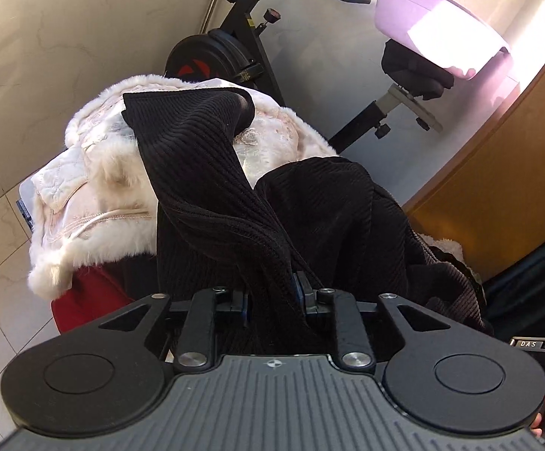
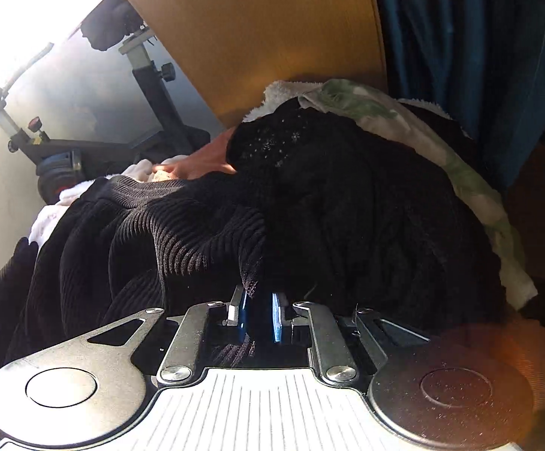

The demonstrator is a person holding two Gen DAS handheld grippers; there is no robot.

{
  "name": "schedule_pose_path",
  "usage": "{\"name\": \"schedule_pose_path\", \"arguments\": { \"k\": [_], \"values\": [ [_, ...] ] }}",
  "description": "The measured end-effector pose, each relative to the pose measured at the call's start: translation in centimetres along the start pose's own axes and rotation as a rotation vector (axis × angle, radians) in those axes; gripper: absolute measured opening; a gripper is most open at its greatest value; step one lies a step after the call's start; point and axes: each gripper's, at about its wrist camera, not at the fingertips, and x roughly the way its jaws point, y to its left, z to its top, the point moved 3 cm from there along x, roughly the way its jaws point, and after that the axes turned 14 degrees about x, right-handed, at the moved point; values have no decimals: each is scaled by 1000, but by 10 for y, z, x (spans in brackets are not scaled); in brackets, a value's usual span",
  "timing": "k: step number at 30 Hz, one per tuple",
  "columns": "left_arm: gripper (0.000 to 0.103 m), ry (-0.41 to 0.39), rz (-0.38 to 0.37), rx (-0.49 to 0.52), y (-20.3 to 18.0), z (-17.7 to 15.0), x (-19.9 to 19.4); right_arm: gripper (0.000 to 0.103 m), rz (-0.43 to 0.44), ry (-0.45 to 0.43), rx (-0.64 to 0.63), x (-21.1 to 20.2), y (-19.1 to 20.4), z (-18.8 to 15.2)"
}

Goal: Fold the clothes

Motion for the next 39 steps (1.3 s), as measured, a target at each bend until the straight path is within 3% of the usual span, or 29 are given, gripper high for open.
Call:
{"name": "schedule_pose_path", "arguments": {
  "k": [1,3,5,10,13,15,16,18,19,23,28,32,36,39],
  "values": [
    [60,2,17,3,3,1,1,12,10,9,-4,1,1,-1],
    [64,2,51,6,11,2,2,17,44,32,1,1,5,-1],
    [73,8,56,-9,21,8,6,33,84,57,23,2,7,1],
    [74,28,36,-58,44,35,32,56,133,101,71,15,7,3],
    [71,44,43,-114,60,46,52,57,107,134,89,30,7,0],
    [56,54,42,-171,72,50,64,57,89,155,109,39,6,-3],
    [39,59,44,-201,77,49,66,55,84,163,120,43,6,-4],
    [30,38,65,-199,77,48,59,17,94,161,144,41,8,-2],
    [28,18,72,-190,75,48,48,11,104,156,155,39,10,0],
    [25,-81,80,-163,65,49,-4,10,212,80,167,8,28,16],
    [25,-210,47,-177,59,32,-71,10,372,-11,38,-34,82,45],
    [25,-189,60,-246,69,15,-69,11,365,101,-108,1,141,47],
    [25,-198,74,-270,72,11,-65,14,287,224,-266,55,196,19],
    [26,-198,87,-260,72,12,-61,31,219,282,-336,88,223,-1]
  ]
}}
